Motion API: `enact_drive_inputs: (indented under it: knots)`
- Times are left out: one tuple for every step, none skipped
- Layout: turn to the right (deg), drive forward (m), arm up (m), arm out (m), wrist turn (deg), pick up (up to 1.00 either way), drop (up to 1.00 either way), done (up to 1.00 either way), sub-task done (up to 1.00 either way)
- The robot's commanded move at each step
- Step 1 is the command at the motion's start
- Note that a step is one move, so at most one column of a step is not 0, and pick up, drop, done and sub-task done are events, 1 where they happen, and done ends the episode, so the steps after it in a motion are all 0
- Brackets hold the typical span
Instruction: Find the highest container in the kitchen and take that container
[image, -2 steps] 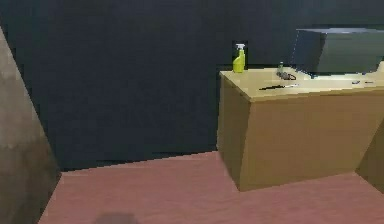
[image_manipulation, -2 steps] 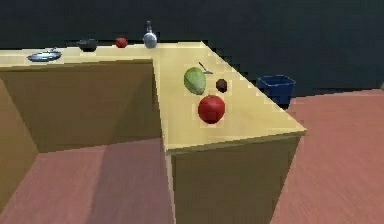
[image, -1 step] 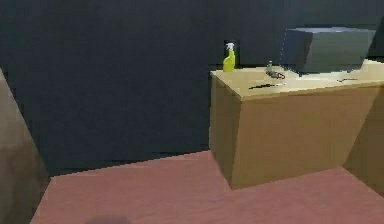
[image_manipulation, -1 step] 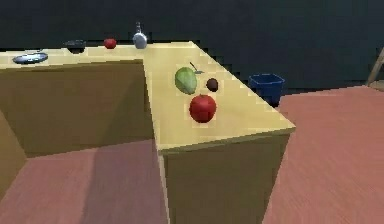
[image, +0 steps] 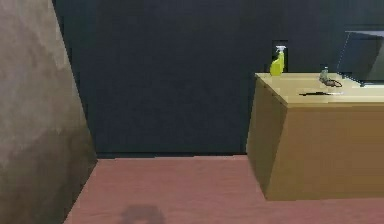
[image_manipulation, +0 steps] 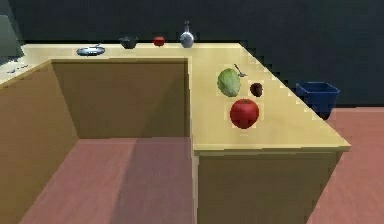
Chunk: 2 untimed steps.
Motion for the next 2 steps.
enact_drive_inputs:
  knots:
    - [0.0, 0.15, 0.0, 0.0, 0.0, 0.0, 0.0, 0.0, 0.0]
    - [15.0, 0.0, 0.0, 0.0, 0.0, 0.0, 0.0, 0.0, 0.0]
